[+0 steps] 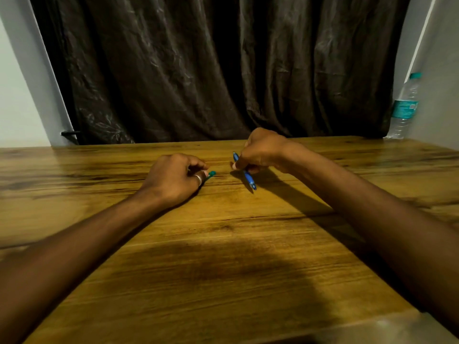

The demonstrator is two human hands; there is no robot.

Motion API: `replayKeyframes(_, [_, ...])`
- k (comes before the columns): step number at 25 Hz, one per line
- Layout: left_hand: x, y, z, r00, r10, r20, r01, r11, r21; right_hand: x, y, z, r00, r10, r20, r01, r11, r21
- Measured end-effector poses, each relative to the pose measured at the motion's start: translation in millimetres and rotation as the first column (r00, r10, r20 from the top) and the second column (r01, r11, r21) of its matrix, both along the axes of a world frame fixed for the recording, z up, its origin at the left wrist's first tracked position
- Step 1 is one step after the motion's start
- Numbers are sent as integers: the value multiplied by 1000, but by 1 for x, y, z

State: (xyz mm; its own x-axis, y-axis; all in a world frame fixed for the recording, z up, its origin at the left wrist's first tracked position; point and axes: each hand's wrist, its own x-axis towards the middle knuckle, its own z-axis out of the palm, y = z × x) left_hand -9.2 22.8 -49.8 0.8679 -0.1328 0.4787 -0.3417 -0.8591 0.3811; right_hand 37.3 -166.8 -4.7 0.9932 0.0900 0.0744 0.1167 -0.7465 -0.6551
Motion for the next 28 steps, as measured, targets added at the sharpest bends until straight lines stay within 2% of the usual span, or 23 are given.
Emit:
replayKeyframes(4, [2,0,-1,998,52,-33,-50,998,48,-6,8,-3,999,21,-44,-25,995,-95])
replayKeyframes(13, [0,-18,1,996,-1,-85,-3,999,-38,-7,13,-11,999,32,-35,-35,994,-108])
replayKeyframes(15, [-1,-11,4,995,-42,-93,40,999,-25,-9,12,-9,998,35,-51,-41,993,-111])
replayKeyframes(20, [6,12,10,955,-199,-219,234,961,148,-9,11,-6,999,24,-44,-30,990,-135])
replayKeyframes(24, [8,8,6,968,-218,-125,240,951,196,-8,13,-5,998,38,-42,-45,984,-171])
replayKeyframes(28, [11,0,1,976,-197,-95,211,963,169,-8,12,-5,998,47,-44,-54,982,-178])
